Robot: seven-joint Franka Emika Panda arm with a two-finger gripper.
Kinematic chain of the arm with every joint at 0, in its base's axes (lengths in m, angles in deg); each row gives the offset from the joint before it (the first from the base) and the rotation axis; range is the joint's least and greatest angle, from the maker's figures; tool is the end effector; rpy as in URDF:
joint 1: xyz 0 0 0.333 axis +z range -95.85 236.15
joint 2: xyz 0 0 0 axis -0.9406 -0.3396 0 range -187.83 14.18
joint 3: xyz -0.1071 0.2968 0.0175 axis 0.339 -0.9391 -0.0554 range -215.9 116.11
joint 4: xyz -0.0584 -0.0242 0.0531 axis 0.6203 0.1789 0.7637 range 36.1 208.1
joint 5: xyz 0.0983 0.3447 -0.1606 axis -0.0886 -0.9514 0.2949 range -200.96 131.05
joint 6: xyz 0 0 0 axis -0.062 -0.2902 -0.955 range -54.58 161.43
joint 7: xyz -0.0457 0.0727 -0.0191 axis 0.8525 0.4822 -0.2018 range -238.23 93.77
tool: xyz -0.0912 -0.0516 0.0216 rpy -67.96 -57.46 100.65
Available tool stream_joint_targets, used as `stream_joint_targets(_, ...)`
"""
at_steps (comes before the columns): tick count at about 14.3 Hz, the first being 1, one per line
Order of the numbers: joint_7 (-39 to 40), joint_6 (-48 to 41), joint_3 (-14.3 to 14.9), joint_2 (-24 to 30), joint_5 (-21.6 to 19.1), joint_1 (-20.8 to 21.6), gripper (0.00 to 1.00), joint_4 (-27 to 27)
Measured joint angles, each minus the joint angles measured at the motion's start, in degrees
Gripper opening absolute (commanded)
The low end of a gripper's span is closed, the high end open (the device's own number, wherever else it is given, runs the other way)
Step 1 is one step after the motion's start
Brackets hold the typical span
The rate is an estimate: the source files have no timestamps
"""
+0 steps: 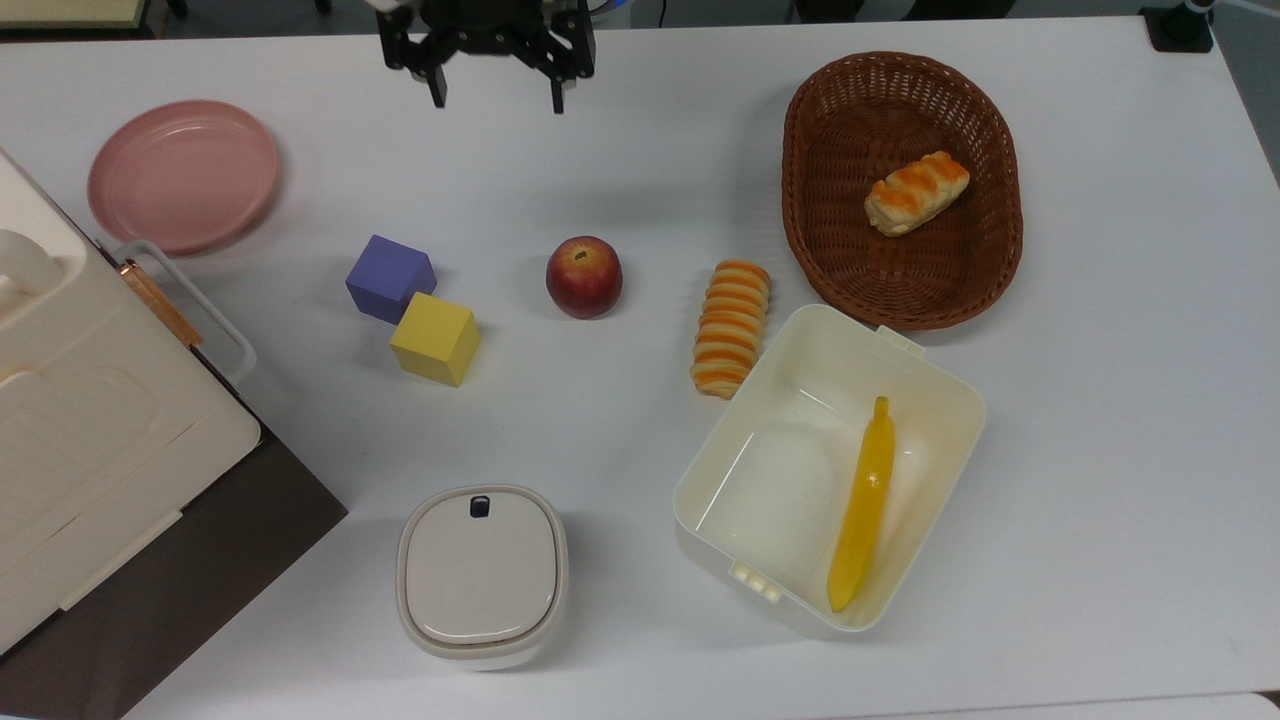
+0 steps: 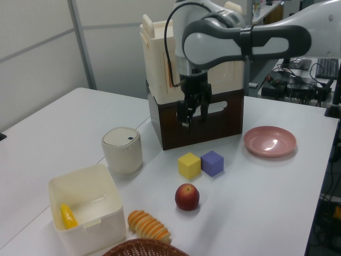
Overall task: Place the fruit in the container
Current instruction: 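Move the open gripper down over the red apple, then close the gripper around the red apple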
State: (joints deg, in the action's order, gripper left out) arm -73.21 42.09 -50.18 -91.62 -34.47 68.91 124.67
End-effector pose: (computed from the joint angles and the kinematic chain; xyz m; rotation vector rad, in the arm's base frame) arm 0.5848 -0.0106 0.5640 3.1329 -0.0514 -0.0466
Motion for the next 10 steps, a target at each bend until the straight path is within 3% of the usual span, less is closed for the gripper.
stream_joint_targets(6,0.3,10.2,-3.0,-6.0,0.0,0.4,1.0,6.9)
stream_joint_targets(10,0.4,15.8,-3.7,-12.7,0.0,3.1,1.0,10.1)
